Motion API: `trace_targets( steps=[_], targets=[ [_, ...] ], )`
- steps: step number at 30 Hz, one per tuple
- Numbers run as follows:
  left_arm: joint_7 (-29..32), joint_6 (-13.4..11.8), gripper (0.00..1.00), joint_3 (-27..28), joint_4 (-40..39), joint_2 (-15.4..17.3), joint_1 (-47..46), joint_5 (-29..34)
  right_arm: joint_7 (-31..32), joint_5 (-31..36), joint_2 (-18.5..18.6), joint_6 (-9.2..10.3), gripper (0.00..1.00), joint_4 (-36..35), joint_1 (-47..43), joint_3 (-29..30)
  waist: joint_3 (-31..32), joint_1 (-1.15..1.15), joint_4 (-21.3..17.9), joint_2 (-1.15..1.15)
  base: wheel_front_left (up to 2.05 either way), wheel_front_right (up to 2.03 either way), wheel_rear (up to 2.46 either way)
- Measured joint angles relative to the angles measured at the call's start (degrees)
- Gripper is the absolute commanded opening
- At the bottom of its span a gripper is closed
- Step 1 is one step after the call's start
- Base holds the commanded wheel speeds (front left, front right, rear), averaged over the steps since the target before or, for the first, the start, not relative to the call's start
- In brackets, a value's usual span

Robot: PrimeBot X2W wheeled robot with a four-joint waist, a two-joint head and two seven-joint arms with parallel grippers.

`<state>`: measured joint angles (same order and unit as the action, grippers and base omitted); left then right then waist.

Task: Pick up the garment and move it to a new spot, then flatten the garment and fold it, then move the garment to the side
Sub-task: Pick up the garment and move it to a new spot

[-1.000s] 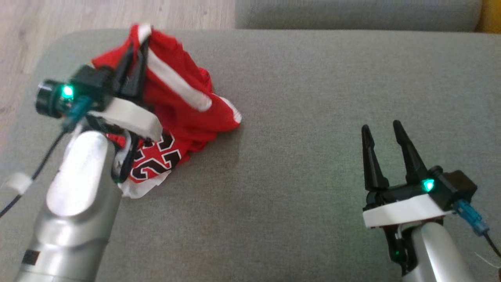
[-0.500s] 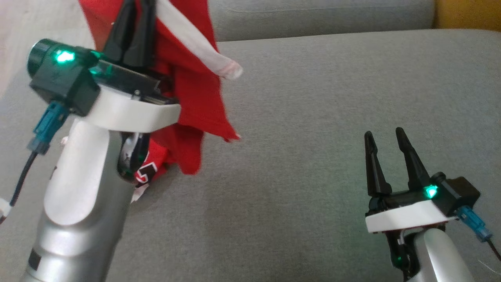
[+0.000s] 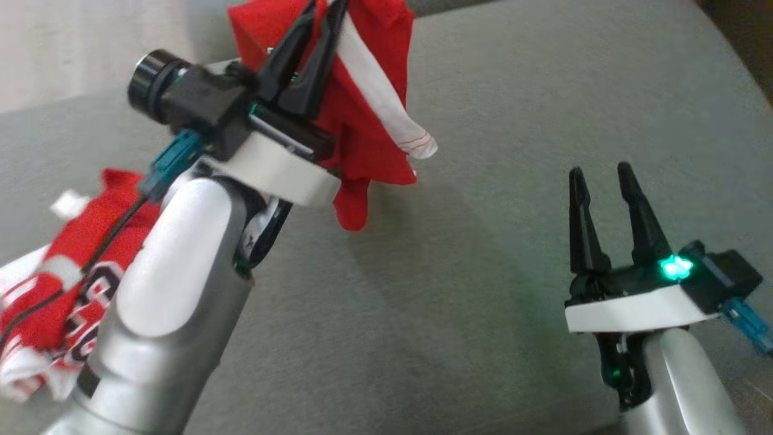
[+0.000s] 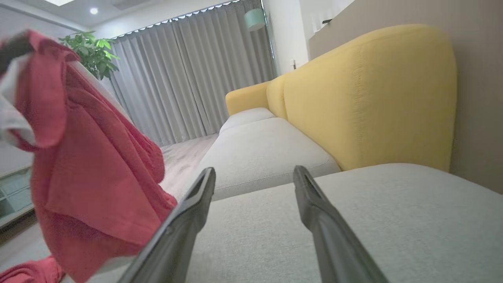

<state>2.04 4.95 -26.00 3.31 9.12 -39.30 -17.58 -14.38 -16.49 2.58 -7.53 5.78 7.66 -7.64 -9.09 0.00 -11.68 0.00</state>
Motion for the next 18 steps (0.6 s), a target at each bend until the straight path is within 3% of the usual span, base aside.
trace_targets(
  steps=[5,6,7,8,13,18],
  targets=[
    [-0.2,0.5,0.0,-1.5,6.7,-0.5,-3.9,0.9,0.0,-1.9,0.0,0.0,1.0,-1.4,1.1,-1.1,-1.7,0.0,-4.7,0.0,0.0,0.0,0.0],
    [-0.7,0.7,0.87,-1.8,8.8,-0.7,-5.5,1.2,0.0,-2.3,0.0,0.0,1.0,-1.6,1.2,-1.4,-2.2,0.0,-5.8,0.0,0.0,0.0,0.0],
    [-1.4,0.9,0.87,-2.0,11.1,-1.0,-7.2,1.6,0.0,-2.7,0.0,0.0,1.0,-1.7,1.3,-1.7,-2.6,0.0,-6.9,0.0,0.0,0.0,0.0],
    [-2.3,1.0,1.0,-2.4,13.4,-1.2,-9.0,2.0,0.0,-2.9,0.0,0.0,1.0,-1.8,1.3,-1.9,-3.1,0.0,-8.0,0.0,0.0,0.0,0.0],
    [-10.2,0.9,1.0,-1.8,23.6,-3.0,-17.1,3.4,0.0,-3.7,0.0,0.0,1.0,-2.0,1.3,-1.8,-6.0,0.01,-11.3,0.0,0.0,0.0,0.0],
    [-14.6,0.3,1.0,-1.3,26.3,-2.3,-16.2,3.4,0.0,-3.1,0.0,0.0,1.0,-2.0,1.2,-0.4,-5.9,0.01,-8.9,0.0,0.0,0.0,0.0]
  ],
)
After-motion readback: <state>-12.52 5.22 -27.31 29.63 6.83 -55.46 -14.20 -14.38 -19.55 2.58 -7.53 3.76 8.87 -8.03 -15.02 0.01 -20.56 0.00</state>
